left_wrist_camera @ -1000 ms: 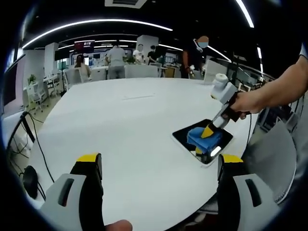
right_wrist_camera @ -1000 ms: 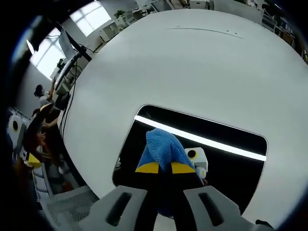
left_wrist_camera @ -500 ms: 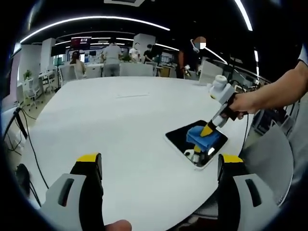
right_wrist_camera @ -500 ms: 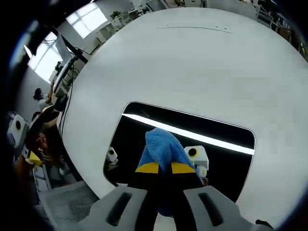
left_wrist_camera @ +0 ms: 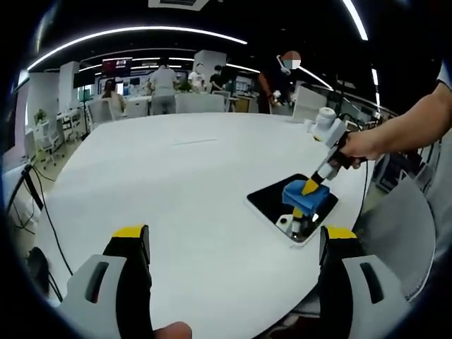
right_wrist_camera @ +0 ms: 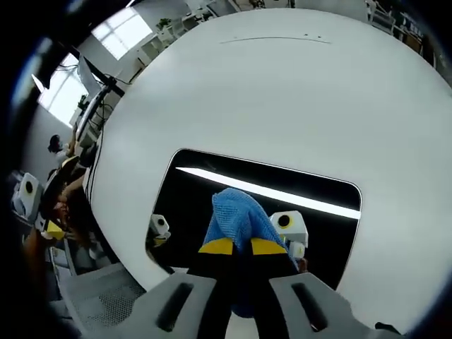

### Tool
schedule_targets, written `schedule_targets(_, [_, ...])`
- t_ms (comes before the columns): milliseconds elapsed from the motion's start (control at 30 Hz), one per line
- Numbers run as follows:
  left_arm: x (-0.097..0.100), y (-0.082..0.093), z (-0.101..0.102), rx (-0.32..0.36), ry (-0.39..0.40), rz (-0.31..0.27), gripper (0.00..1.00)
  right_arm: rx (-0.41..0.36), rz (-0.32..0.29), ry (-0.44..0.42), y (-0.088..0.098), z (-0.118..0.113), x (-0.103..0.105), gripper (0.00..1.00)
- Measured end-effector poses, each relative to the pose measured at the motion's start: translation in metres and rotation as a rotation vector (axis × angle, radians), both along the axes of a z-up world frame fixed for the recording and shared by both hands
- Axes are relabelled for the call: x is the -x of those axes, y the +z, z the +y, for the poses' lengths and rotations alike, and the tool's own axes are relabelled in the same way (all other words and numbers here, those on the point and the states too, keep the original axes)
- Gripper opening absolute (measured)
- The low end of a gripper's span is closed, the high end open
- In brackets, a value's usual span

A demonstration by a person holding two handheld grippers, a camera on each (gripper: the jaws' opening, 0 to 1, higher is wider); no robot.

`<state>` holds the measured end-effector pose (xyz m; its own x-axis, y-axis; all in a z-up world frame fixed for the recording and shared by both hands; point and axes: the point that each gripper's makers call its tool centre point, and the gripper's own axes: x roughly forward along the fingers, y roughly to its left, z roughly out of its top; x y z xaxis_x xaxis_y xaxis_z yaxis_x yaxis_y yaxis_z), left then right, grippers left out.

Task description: Wipe the mirror surface with the cleaning cloth until all visible marks leave the cleaned area.

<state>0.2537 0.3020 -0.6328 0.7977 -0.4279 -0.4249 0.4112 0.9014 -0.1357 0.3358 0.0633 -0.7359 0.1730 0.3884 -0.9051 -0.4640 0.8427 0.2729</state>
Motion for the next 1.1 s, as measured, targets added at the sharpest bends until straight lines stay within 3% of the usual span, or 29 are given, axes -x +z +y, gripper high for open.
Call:
schedule_targets(167, [0.001, 0.0, -0.002, -0.002, -0.012, -0.002, 0.99, -0.002, -0.004, -0.015, -0.001, -0.01, -0.002, 0.0])
schedule_targets(267, [0.001, 0.0, -0.006, -0.054, -0.053, -0.023, 0.99, 0.011, -0.008, -0.011, -0.001, -0.013, -0.002, 0.0])
schedule_targets(900, [0.002, 0.001, -0.004, -0.004, -0.011, 0.01, 0.99, 0.016, 0.017, -0.061, -0.002, -0.033, -0.005, 0.0])
schedule_targets(1033, [0.0, 0.004, 0.002, -0.02, 0.012, -0.005, 0.99, 0.023, 0.01, -0.062, -0.001, -0.041, -0.004, 0.0])
schedule_targets(1100, [0.001, 0.006, 0.003, 0.005, 0.031, -0.009, 0.99, 0.022, 0.009, -0.07, -0.001, -0.045, -0.004, 0.0])
